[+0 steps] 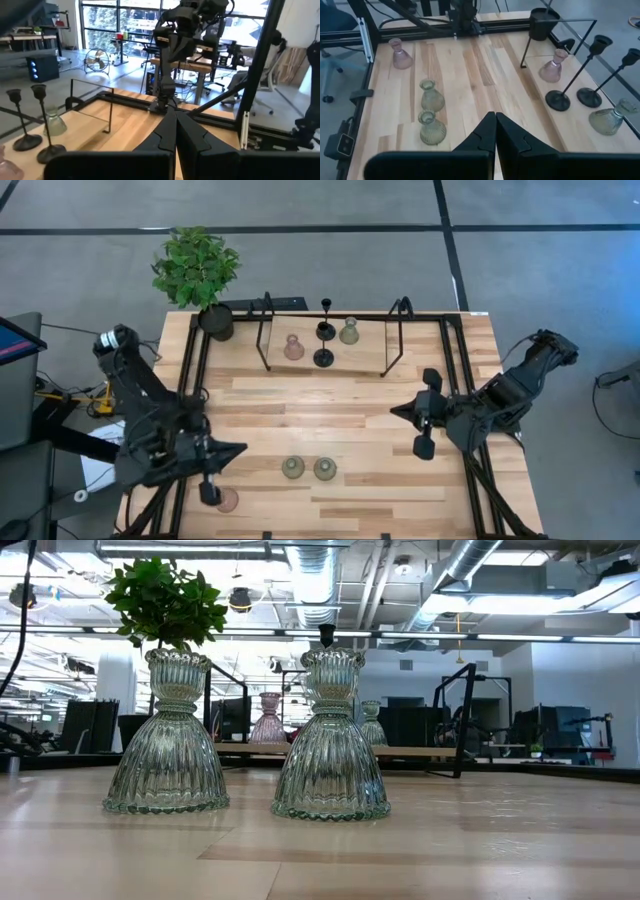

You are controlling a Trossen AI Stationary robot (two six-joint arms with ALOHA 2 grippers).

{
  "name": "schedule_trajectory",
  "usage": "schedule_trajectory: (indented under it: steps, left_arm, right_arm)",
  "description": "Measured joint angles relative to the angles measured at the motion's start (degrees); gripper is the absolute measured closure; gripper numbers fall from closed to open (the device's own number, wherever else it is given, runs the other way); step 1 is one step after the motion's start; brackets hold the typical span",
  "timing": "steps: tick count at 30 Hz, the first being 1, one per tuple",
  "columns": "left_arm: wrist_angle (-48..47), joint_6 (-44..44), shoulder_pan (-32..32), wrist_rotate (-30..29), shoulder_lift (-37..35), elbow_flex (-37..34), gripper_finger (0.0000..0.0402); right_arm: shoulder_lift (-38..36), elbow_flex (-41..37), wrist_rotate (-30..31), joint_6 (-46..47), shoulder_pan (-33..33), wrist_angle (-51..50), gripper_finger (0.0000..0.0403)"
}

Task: Pick & Place candle stick holders
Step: Put the pink candle holder on the shelf aligned with the pink candle holder

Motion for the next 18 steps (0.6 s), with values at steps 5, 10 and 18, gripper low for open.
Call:
schedule_trajectory:
  steps: [5,10,18]
  left_arm:
    - [0.30,1.40,-8.42,-8.91,2.78,5.19,0.0400]
    - [1.63,0.89,-14.19,-9.21,4.75,7.80,0.0400]
    - [1.84,-4.85,-17.64,-9.26,5.16,6.54,0.0400]
  right_arm:
    - [0.05,0.00,1.18,0.26,-0.65,0.29,0.0403]
    - [0.07,0.00,4.65,4.54,-1.64,0.77,0.0403]
    - [3.84,0.00,7.45,11.22,-2.36,0.99,0.0403]
